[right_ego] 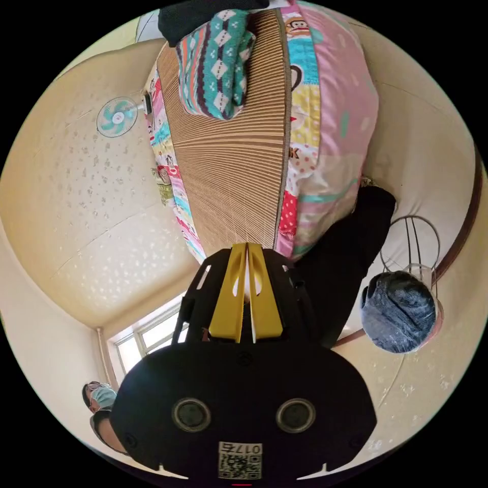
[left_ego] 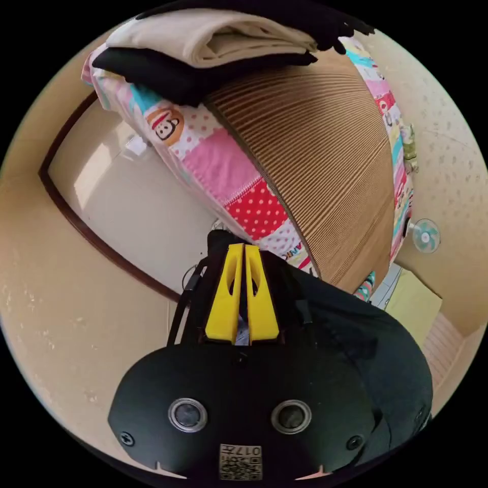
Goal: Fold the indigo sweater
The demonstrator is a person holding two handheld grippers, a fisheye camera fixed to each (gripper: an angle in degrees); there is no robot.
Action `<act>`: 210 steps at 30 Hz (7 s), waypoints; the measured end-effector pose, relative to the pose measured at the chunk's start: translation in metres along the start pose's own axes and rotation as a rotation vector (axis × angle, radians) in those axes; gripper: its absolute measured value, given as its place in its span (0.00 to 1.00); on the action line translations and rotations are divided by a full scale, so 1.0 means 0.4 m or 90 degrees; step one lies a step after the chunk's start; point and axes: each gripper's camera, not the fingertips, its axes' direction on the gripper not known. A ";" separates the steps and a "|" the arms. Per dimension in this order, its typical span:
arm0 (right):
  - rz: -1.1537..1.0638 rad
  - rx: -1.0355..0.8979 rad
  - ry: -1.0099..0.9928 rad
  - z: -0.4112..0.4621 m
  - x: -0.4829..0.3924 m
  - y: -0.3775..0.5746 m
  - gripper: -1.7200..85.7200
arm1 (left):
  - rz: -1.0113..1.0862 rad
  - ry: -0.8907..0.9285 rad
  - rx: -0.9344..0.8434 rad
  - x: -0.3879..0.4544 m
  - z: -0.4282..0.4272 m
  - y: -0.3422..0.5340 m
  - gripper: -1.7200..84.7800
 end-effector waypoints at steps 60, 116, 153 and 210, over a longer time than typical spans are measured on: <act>-0.397 -0.126 0.089 0.479 -0.416 0.184 0.07 | 0.419 0.006 0.100 1.008 0.281 0.190 0.05; -1.008 -0.398 0.014 1.417 -0.011 1.204 0.22 | 1.441 1.580 -0.207 0.663 -0.113 1.236 0.08; -1.140 0.383 0.089 0.853 -0.655 1.004 0.06 | 1.094 0.291 0.181 0.973 -0.495 1.124 0.07; -0.241 -0.500 0.755 1.418 0.201 -0.539 0.02 | 0.067 0.665 0.075 0.500 -0.490 -0.085 0.07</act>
